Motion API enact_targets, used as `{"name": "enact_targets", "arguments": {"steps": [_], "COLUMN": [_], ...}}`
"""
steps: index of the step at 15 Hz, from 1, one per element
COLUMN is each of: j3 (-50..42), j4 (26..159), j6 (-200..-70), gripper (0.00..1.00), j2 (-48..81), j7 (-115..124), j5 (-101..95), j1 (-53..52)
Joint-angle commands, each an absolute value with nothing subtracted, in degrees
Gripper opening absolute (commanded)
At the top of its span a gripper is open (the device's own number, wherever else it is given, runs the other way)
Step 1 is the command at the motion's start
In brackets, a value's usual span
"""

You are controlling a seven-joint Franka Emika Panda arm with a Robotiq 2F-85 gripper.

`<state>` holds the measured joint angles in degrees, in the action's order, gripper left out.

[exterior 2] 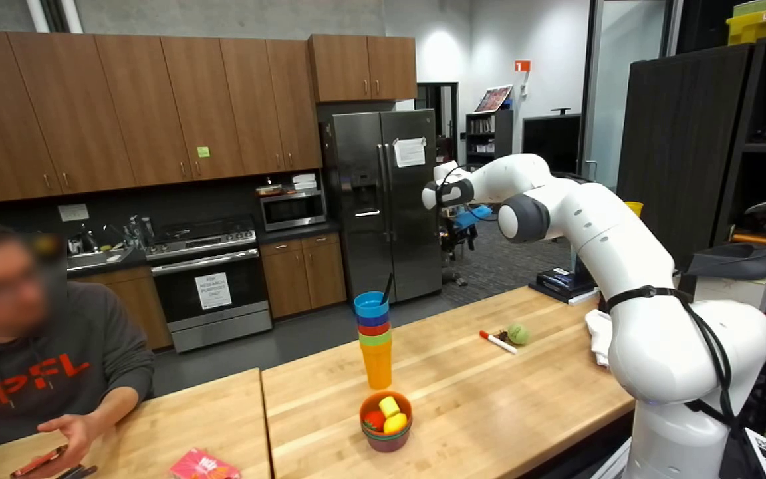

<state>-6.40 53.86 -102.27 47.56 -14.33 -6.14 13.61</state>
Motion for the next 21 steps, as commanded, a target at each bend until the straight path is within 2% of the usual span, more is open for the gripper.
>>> {"name": "enact_targets", "arguments": {"steps": [1,14,16,21], "j3": [-6.22,-6.04,-6.18,-6.24], "j4": [59.80,78.88,74.57,76.56], "j6": [-99.83,-96.93,-96.54,-96.26], "gripper": [1.00,1.00,1.00,1.00], "j2": [41.11,25.94,29.49,28.13], "j7": [-15.39,-22.93,-21.24,-21.96], "j5": [-5.65,-6.05,-6.22,-6.19], "j1": [14.13,14.51,14.30,14.52]}}
